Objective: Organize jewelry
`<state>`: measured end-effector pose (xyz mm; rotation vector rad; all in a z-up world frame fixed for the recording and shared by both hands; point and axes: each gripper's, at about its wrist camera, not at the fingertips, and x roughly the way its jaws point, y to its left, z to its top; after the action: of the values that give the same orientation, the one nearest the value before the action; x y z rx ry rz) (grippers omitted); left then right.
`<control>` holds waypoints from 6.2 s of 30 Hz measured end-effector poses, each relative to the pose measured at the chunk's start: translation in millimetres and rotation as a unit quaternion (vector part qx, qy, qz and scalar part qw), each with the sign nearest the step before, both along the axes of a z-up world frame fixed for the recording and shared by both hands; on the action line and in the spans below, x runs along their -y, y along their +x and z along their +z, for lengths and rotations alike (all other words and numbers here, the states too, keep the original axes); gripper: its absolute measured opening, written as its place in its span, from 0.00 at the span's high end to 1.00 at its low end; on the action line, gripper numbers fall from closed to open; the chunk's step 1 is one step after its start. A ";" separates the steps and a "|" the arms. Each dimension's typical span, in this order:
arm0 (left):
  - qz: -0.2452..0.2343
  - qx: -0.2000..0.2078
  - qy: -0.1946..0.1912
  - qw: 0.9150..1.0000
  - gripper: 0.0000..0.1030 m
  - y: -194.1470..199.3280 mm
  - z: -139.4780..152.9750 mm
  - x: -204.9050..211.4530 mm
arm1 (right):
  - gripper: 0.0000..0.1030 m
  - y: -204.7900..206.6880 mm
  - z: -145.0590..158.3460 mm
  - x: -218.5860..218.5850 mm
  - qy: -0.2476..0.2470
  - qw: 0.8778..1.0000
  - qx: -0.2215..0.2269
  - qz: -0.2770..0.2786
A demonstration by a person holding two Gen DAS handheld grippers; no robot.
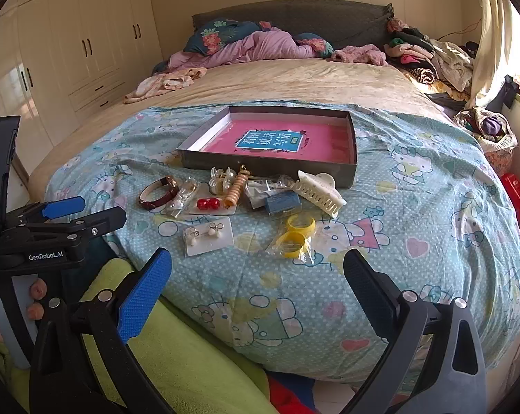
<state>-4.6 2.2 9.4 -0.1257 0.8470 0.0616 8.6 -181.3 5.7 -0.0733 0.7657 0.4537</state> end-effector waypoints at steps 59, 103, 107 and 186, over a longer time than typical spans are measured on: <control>0.012 -0.082 -0.008 0.997 0.09 103.7 -78.4 -87.9 | 0.04 90.4 -47.5 -6.4 -0.007 0.999 -0.051 -0.004; -0.037 -0.008 -0.028 0.999 0.63 129.7 -37.9 -72.7 | 0.59 101.1 -43.4 39.3 0.017 1.000 -0.026 0.003; -0.039 -0.001 -0.028 0.999 0.63 136.6 -31.2 -70.8 | 0.59 108.8 -28.6 41.0 0.024 1.000 -0.001 0.002; -0.076 0.020 -0.061 0.995 0.10 207.4 -13.3 -53.5 | 0.17 226.5 -27.7 22.1 0.044 0.998 0.005 -0.035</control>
<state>202.7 55.7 -3.9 -0.1754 0.8186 -0.1351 235.1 -203.4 -22.0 0.0323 0.7350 0.4193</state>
